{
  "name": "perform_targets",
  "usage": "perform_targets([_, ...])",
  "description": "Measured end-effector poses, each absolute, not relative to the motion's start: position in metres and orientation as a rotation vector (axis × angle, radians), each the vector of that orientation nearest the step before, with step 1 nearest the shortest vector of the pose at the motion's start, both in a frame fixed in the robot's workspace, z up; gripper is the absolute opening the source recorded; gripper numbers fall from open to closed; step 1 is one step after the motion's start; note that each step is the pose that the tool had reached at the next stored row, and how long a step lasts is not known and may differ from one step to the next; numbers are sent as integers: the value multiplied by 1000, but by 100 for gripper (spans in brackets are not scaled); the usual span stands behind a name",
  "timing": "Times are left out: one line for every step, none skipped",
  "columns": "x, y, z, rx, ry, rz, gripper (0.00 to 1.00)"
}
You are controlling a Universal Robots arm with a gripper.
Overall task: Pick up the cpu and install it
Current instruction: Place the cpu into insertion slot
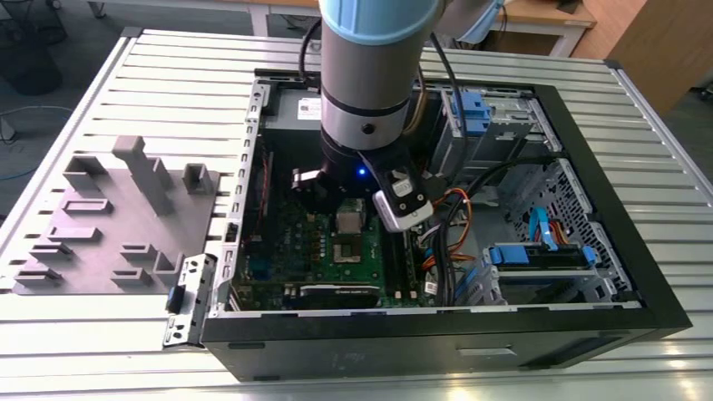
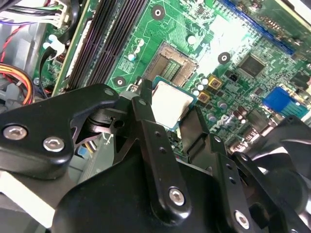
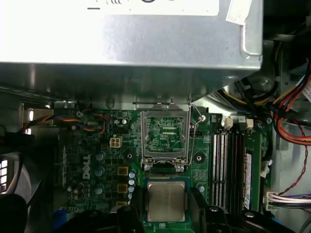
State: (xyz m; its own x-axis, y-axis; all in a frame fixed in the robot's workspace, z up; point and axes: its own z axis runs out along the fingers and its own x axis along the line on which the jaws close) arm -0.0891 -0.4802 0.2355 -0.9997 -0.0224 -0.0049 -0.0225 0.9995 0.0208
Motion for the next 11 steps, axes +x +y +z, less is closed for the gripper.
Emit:
perform_targets([-89,-480,234,-35,3136,32,47])
perform_targets([-89,-481,233,-35,3136,31,47])
perform_targets([-89,-481,232,-35,3136,28,47])
perform_targets([-89,-482,231,-35,3137,23,47])
perform_targets([-89,-483,230,-35,3137,17,47])
perform_targets([-89,-484,230,-36,3137,12,47])
perform_targets([-89,-485,229,-35,3137,8,47])
perform_targets([-89,-486,229,-35,3137,5,47])
perform_targets([-89,-487,228,-35,3137,4,47])
perform_targets([-89,-488,226,-35,3137,4,47])
perform_targets([-89,-488,224,-35,3136,4,47])
